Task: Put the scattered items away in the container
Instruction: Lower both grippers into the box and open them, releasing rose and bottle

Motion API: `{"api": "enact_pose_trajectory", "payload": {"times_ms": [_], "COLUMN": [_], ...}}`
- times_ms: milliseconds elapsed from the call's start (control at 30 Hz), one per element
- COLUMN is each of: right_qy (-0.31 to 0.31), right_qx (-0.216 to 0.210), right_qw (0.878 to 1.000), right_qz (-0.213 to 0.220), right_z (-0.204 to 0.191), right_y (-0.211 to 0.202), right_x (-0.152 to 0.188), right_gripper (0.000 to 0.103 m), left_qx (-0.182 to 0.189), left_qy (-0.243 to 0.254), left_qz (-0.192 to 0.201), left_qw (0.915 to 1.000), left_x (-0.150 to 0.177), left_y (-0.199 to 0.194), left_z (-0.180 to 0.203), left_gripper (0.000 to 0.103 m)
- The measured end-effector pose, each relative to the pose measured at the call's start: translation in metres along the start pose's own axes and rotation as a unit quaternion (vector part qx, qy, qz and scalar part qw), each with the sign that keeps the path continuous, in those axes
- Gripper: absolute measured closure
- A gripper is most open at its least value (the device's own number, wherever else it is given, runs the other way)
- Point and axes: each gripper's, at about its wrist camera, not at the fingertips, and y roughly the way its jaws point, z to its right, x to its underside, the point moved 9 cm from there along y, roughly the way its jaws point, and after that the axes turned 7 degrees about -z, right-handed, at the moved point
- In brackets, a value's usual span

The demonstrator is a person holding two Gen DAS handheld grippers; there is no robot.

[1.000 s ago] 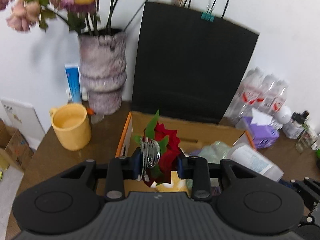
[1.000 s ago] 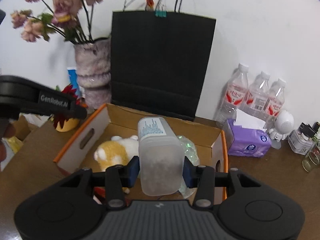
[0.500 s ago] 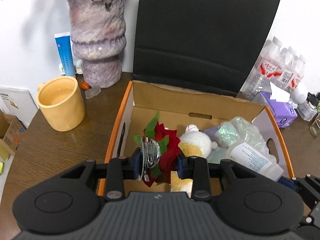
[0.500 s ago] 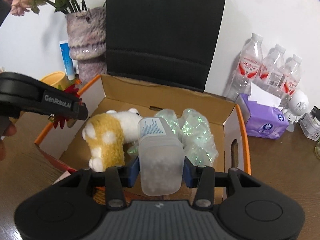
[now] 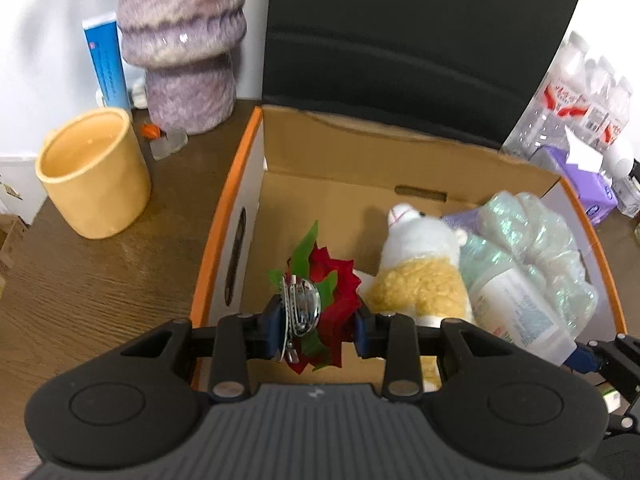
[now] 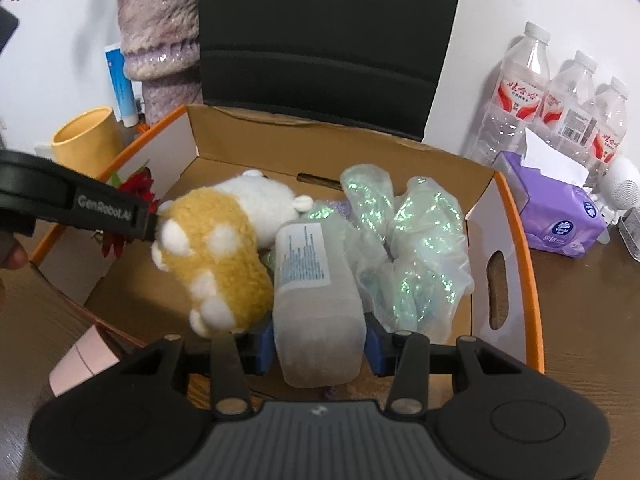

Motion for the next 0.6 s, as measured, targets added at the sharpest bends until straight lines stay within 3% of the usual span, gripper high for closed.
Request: {"api": "enact_pose_trajectory", "payload": {"times_ms": [333, 500, 567, 600], "right_qy": [0.011, 0.016, 0.015, 0.014], "right_qx": [-0.002, 0.007, 0.006, 0.005], "right_qw": [1.0, 1.0, 1.0, 1.0], "right_qz": [-0.002, 0.02, 0.024, 0.026], "right_z": [0.003, 0.009, 0.009, 0.008], "right_y": [0.001, -0.01, -0.013, -0.015], "right_x": [-0.001, -0.007, -0.008, -0.008], "right_gripper": [0.059, 0.044, 0.035, 0.031], "left_qx": [-0.032, -0.03, -0.037, -0.041], "left_qy": [0.02, 0.017, 0.019, 0.019], "left_qz": [0.002, 0.002, 0.005, 0.006], "left_qw": [0.9993, 0.9994, 0.9991, 0.9989], "left_x": [0.0, 0.001, 0.002, 0.002], "left_y": [0.004, 0.002, 0.001, 0.0], "left_z": [0.004, 0.003, 0.002, 0.002], "left_gripper": [0.061, 0.053, 0.047, 0.039]}}
